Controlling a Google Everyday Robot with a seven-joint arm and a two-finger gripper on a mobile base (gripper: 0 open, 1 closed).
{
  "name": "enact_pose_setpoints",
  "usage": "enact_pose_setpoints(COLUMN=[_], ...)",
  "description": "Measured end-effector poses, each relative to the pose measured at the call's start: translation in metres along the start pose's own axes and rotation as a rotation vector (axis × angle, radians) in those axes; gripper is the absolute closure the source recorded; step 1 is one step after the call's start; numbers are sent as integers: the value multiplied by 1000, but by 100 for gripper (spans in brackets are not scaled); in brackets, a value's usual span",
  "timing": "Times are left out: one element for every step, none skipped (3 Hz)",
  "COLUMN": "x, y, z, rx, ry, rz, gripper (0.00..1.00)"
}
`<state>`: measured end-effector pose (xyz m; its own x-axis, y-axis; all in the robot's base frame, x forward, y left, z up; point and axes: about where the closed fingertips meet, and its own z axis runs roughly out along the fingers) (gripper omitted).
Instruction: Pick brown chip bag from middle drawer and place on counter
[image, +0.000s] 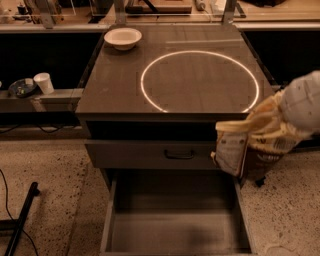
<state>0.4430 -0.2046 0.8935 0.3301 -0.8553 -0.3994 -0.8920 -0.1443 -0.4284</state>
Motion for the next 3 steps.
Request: enact_pose_setpoints(x=[-7,-21,-45], y=[-52,-105,-136], z=[-26,-48,-68], rx=[-19,-12,50], ry=[46,85,71], rz=[-3,7,-38], gripper=[100,100,100])
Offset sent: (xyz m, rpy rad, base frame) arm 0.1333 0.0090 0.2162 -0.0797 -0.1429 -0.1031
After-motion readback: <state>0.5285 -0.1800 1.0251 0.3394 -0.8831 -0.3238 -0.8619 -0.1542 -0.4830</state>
